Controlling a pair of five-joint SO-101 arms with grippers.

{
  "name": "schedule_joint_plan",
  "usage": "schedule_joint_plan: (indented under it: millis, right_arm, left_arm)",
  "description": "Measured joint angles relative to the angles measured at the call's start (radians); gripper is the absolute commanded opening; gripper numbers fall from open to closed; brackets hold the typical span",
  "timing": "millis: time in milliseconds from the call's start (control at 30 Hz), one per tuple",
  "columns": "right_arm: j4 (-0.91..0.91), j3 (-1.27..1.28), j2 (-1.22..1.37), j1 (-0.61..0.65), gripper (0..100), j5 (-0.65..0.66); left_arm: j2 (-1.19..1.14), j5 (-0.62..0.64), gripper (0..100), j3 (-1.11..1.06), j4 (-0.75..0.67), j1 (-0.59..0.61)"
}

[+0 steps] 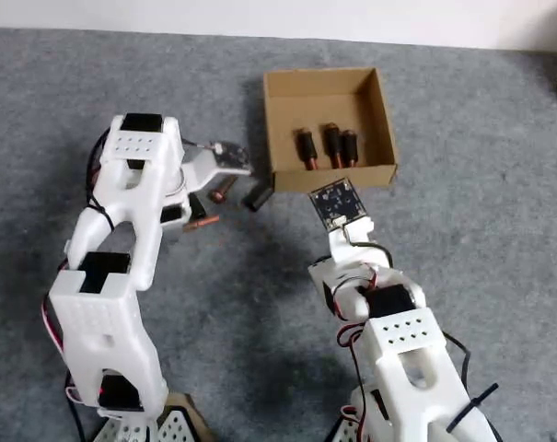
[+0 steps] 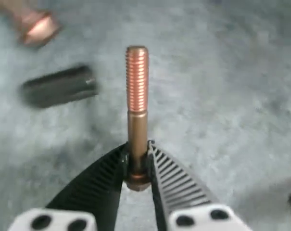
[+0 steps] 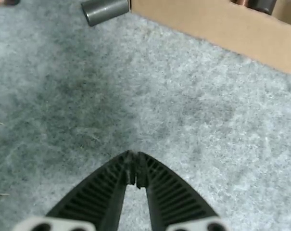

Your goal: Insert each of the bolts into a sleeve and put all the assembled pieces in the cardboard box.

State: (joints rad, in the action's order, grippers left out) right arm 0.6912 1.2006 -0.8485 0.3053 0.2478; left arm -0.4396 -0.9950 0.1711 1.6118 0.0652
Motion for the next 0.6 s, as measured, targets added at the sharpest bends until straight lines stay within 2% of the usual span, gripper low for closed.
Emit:
schedule_joint_plan:
  millis: [233, 467, 600]
  right_arm:
    - [0.000, 0.000, 0.000, 0.000, 0.5, 0.000]
    - [0.000, 0.000, 0.000, 0.000, 0.5, 0.000]
    - [0.000, 0.000, 0.000, 0.000, 0.5, 0.000]
  left_arm:
    - [0.000, 0.516, 1, 0.000, -0.046, 0.015]
    - [0.000, 0.942, 1, 0.000, -0.044, 0.018]
    - [0.000, 1.120, 1, 0.049, 0.012, 0.023]
